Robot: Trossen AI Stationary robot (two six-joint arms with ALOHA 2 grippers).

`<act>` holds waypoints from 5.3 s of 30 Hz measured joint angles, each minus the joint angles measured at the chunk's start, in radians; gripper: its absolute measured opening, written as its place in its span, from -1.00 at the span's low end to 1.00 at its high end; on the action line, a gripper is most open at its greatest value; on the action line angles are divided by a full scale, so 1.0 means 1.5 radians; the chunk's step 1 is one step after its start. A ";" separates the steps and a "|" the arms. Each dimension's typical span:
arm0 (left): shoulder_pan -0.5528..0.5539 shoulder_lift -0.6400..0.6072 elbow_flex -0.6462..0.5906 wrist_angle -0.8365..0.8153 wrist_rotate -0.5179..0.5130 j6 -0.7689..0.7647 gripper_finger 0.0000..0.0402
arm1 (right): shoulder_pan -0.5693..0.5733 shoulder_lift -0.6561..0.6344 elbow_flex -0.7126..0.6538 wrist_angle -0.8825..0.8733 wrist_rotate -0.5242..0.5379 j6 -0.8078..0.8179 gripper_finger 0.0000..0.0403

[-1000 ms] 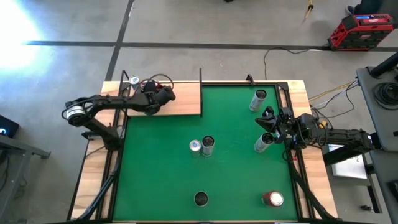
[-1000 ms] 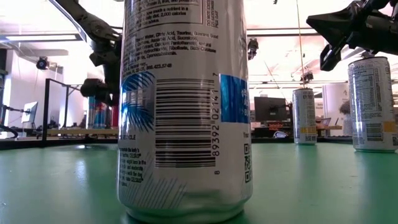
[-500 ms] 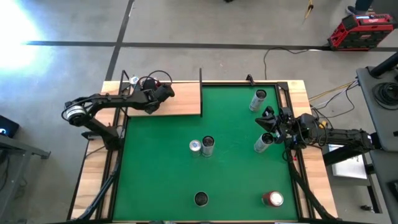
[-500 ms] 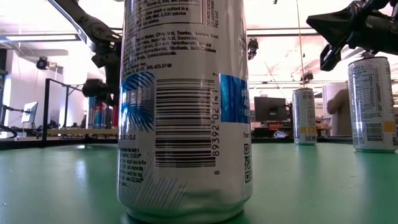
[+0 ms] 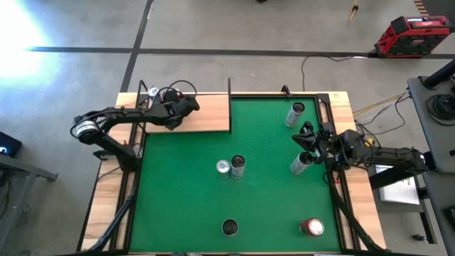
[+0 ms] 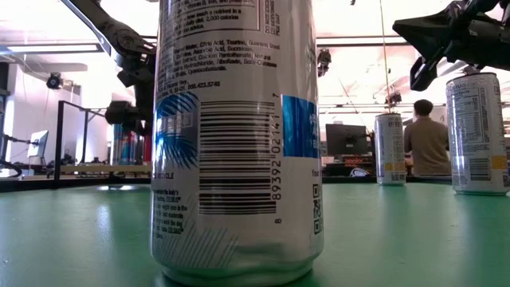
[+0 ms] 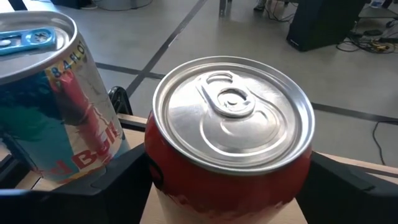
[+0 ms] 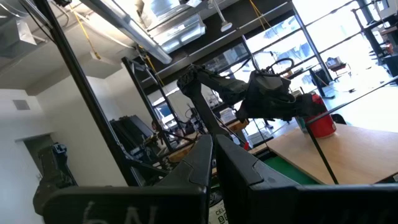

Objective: Place canned beverage on shelf
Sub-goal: Put the left red soda can on the shelf, then put the white blue soda can on the shelf

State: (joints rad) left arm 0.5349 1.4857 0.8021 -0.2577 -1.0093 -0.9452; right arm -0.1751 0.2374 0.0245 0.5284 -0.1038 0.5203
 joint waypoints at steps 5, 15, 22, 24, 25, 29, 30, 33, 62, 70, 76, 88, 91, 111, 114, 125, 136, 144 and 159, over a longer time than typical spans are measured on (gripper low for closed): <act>0.000 0.000 0.003 0.004 -0.009 0.019 0.67 | 0.000 0.000 0.000 0.000 0.000 0.000 -0.94; -0.017 -0.009 0.003 -0.018 0.022 0.004 0.80 | 0.000 0.000 0.000 0.000 0.000 0.000 -0.94; -0.029 -0.053 0.003 -0.097 0.060 -0.040 0.83 | 0.000 0.000 0.000 0.000 0.000 0.000 -0.94; -0.029 -0.070 0.003 -0.126 0.092 -0.058 0.83 | 0.000 0.000 0.000 0.000 0.000 0.000 -0.94; -0.029 -0.078 0.003 -0.142 0.113 -0.070 0.83 | 0.000 0.000 0.000 0.000 0.000 0.000 -0.94; -0.029 -0.110 0.003 -0.199 0.221 -0.123 0.83 | 0.000 0.000 0.000 0.000 0.000 0.000 -0.94; -0.029 -0.117 0.003 -0.207 0.248 -0.132 0.83 | 0.000 0.000 0.000 0.000 0.000 0.000 -0.94; -0.036 -0.134 0.003 -0.231 0.327 -0.150 0.83 | 0.000 0.000 0.000 0.000 0.000 0.000 -0.94; -0.431 0.145 0.468 -0.674 0.378 -0.457 0.83 | 0.000 0.000 0.000 0.000 0.000 0.000 -0.94; -0.459 0.225 0.584 -0.698 0.368 -0.411 0.83 | 0.000 0.000 0.000 0.000 0.000 0.000 -0.94; -0.466 0.273 0.658 -0.696 0.363 -0.362 0.83 | 0.000 0.000 0.000 0.000 0.000 0.000 -0.94; -0.480 0.367 0.821 -0.705 0.364 -0.176 0.83 | 0.000 0.000 0.000 0.000 0.000 0.000 -0.94; -0.483 0.387 0.876 -0.742 0.365 -0.135 0.83 | 0.000 0.000 0.000 0.000 0.000 0.000 -0.94; -0.507 0.406 0.889 -0.676 0.447 0.235 0.80 | 0.000 0.000 0.000 0.000 0.000 0.000 -0.94; -0.508 0.406 0.886 -0.663 0.453 0.250 0.76 | 0.000 0.000 0.000 0.000 0.000 0.000 -0.94; -0.507 0.406 0.860 -0.630 0.452 0.288 0.74 | 0.000 0.000 0.000 0.000 0.000 0.000 -0.94; -0.498 0.406 0.813 -0.601 0.435 0.306 0.74 | 0.000 0.000 0.000 0.000 0.000 0.000 -0.94; -0.491 0.406 0.806 -0.583 0.434 0.309 0.74 | 0.000 0.000 0.000 0.000 0.000 0.000 -0.94; -0.489 0.405 0.789 -0.571 0.417 0.307 0.74 | 0.000 0.000 0.000 0.000 0.000 0.000 -0.94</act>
State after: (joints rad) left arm -0.1986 2.0933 1.9862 -1.1137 -0.3843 -0.4843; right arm -0.1750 0.2373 0.0245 0.5285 -0.1038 0.5203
